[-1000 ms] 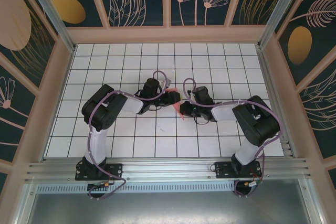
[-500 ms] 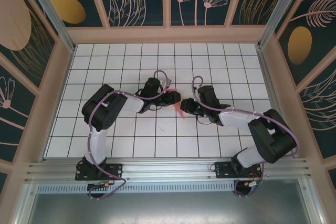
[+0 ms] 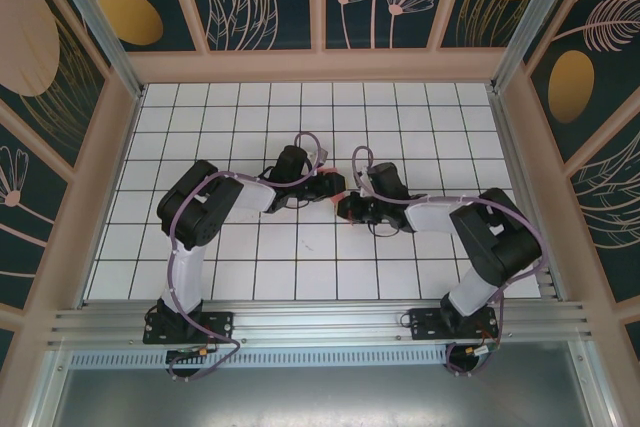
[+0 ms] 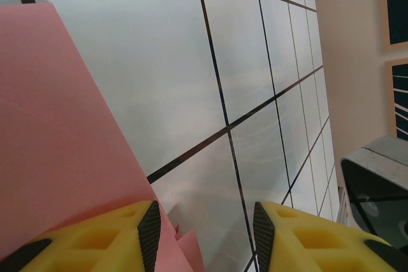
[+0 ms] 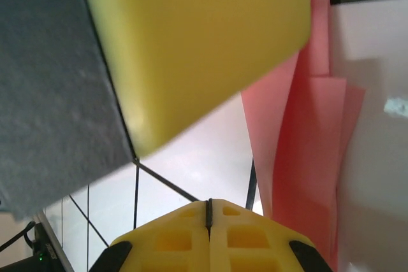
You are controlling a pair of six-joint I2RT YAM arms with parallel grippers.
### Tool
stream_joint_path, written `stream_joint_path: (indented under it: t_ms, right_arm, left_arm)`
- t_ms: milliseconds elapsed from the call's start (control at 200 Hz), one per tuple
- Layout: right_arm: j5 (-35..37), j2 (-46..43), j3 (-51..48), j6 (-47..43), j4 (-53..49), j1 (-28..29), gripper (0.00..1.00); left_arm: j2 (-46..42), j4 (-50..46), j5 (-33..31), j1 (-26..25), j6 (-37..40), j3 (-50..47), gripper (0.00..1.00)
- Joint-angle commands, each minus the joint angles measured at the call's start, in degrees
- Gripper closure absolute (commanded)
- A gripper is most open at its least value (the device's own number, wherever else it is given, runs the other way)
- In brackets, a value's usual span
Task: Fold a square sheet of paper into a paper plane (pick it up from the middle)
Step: Fold the wing for the fifth time at the center of the table.
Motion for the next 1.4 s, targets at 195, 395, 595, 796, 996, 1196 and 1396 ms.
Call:
stream_joint_path:
  t_ms: [195,395,595,796,996,1196,1396]
  right_arm:
    - [2.2,3.2,0.2,-1.6,-1.2,-1.0,0.96]
    - [1.2,4.7,-3.1,0.0,1.9,-3.9,0.96]
    - [-2.5,6.0,-7.5,2.7,6.8,-5.9,0.96]
    - [-4.2,7.0,-10.5,4.5,7.2,-8.0,0.96]
    - [-6.6,3.0,-10.2,1.0,2.2,-8.0,0.96]
    - [2.4,-0.6,-6.5,-3.6,-13.3,-7.8,0.95]
    - [5.6,-4.3,-2.9,-5.8,-21.0,-7.6,0.95]
  left_arm:
    - [3.2,-6.0,-1.4,0.3,2.6,0.3,0.55]
    - [3.6,-7.1,-1.7,0.3,3.4,1.2,0.56]
    - [4.2,-7.8,-1.7,0.3,3.6,1.9,0.58]
    - [4.6,-8.0,-2.1,0.3,3.7,2.3,0.59]
    - [4.7,-9.1,-3.2,0.4,3.5,2.4,0.59]
    - [4.8,-9.5,-3.2,0.4,3.3,2.6,0.59]
    - [4.9,-10.0,-2.9,0.4,3.5,2.9,0.59]
